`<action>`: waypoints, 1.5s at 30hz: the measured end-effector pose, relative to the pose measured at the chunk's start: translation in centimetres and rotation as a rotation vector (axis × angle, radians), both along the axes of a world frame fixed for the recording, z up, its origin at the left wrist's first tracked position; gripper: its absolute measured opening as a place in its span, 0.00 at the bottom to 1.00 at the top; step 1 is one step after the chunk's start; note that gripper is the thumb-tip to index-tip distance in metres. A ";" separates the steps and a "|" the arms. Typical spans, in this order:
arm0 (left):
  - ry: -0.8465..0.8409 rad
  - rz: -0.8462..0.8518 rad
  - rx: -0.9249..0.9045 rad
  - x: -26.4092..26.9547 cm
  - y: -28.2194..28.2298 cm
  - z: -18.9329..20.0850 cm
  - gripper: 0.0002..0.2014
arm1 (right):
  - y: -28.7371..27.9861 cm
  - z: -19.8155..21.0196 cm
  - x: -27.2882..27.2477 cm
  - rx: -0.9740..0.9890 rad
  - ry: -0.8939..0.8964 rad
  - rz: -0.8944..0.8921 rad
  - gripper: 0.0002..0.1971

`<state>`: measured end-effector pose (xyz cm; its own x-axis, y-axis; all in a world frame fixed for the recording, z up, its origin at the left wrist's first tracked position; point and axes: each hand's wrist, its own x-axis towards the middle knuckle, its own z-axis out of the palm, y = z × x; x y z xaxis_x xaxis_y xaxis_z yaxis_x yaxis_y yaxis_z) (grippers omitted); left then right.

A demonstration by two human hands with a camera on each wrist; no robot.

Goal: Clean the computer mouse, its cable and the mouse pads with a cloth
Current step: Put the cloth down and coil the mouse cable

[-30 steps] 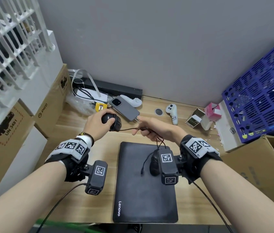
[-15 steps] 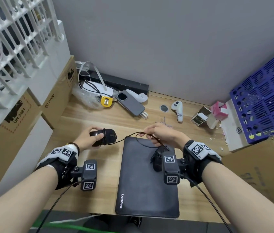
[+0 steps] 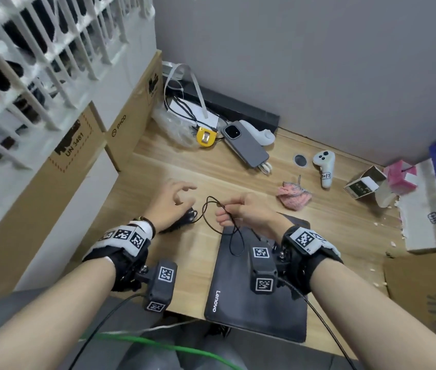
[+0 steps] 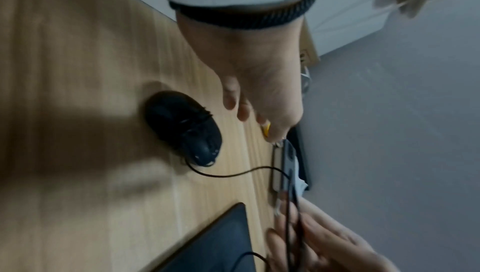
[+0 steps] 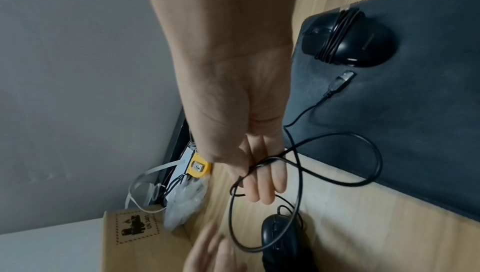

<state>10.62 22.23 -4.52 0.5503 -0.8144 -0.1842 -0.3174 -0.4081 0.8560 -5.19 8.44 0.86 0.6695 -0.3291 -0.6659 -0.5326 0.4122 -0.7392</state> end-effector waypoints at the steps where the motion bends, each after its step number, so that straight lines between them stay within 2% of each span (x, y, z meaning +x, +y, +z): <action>1: 0.006 -0.104 -0.020 -0.3 -0.5 0.8 0.11 | 0.2 0.0 0.2 0.004 -0.006 0.026 0.10; 3: 0.007 -0.236 -0.013 -0.6 -1.5 1.7 0.09 | 0.6 0.3 0.4 0.007 -0.021 0.092 0.11; 5: 0.021 -0.294 0.021 -0.5 -2.0 2.2 0.08 | 0.6 0.4 0.4 0.009 -0.025 0.129 0.11; 9: -0.057 -0.509 0.142 0.3 -2.4 2.6 0.07 | 0.3 0.6 -0.2 -0.065 0.066 0.138 0.11; 11: -0.092 -0.540 0.162 0.6 -2.5 2.8 0.06 | -0.1 0.5 -0.4 -0.118 0.120 0.107 0.13; 14: -0.092 -0.454 0.115 1.2 -2.2 2.6 0.06 | -1.0 0.3 -0.9 -0.170 0.180 -0.102 0.11; 17: 0.042 -0.348 0.073 1.7 -1.4 2.6 0.04 | -1.8 0.2 -1.6 -0.204 0.164 -0.299 0.12; 21: 0.094 -0.183 0.076 3.0 -0.1 1.4 0.08 | -2.8 0.1 -2.4 -0.318 0.208 -0.374 0.05; 26: 0.026 -0.031 0.155 4.5 0.9 1.0 0.09 | -3.7 -0.1 -3.5 -0.247 0.194 -0.459 0.09; 29: 0.024 0.030 0.231 4.0 0.5 0.5 0.09 | -3.6 0.2 -2.9 -0.266 0.196 -0.406 0.09; 31: 0.016 0.026 0.295 3.6 -0.1 -0.3 0.10 | -3.5 0.4 -2.4 -0.233 0.177 -0.351 0.13; 33: -0.094 -0.023 0.355 2.9 -0.9 0.1 0.12 | -3.2 0.6 -1.7 -0.194 0.148 -0.295 0.17; 35: -0.209 -0.128 0.287 1.9 -2.1 1.8 0.22 | -2.6 1.1 -1.2 -0.209 0.102 -0.210 0.12; 38: -0.125 -0.406 0.113 0.3 -3.8 4.6 0.27 | -2.1 1.6 -0.5 -0.208 0.023 -0.137 0.10; 40: -0.006 -0.522 0.074 -0.8 -4.4 5.5 0.24 | -2.1 1.6 -0.2 -0.200 -0.001 -0.141 0.10; 42: 0.087 -0.503 0.050 -1.6 -5.0 6.1 0.17 | -2.4 1.7 -0.1 -0.206 -0.012 -0.168 0.10; 45: -0.012 -0.461 0.023 -2.0 -5.4 6.1 0.08 | -2.7 1.9 -0.1 -0.237 -0.016 -0.182 0.10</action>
